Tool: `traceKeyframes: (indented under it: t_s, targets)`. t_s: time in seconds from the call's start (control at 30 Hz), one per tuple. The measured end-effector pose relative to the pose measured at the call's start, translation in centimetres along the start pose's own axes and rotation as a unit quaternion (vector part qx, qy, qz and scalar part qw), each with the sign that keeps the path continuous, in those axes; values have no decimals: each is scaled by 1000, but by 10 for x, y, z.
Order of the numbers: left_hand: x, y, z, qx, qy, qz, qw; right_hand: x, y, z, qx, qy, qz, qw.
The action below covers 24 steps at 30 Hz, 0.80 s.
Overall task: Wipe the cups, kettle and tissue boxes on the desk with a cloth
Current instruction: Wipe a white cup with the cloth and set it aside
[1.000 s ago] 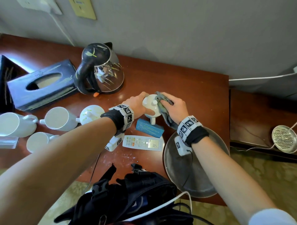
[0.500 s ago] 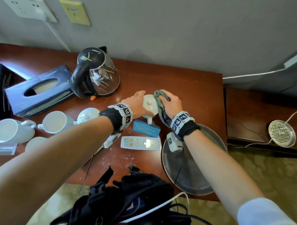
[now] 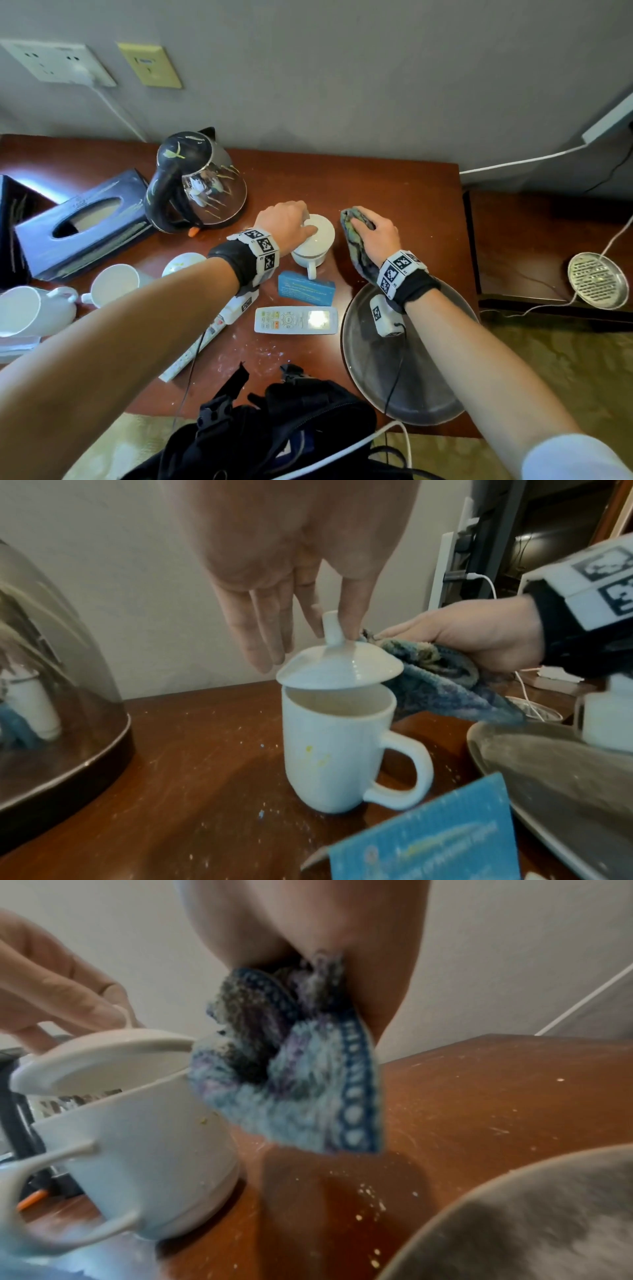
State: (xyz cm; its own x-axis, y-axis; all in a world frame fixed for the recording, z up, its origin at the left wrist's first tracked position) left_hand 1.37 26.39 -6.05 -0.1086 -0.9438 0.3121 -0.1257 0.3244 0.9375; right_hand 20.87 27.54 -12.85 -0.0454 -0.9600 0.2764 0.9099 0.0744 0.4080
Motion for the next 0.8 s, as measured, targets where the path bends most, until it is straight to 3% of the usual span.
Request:
traceKeyframes:
  t_s: [0.23, 0.57, 0.8]
  targets:
    - [-23, 35, 23, 79, 63, -32, 994, -11, -11, 16, -11, 15, 11, 1000]
    - [-54, 2, 69, 145, 183, 32, 972, -22, -29, 1, -1, -23, 39, 999]
    - [-74, -14, 71, 110, 179, 69, 975, -31, -32, -8, -8, -42, 41, 998]
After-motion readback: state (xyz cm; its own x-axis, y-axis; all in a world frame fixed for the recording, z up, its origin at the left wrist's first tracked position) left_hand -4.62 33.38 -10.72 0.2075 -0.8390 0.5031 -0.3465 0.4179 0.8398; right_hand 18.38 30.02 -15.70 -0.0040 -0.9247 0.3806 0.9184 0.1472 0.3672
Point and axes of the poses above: each hand's wrist, its own x-axis away from the middle knuckle, its own y-axis out of the back of the hand, z = x × y, the point moved 10 cm from there along -x, towards the middle knuckle, and after that the axes turned 8 degrees about -x, right-handed, at the moved point
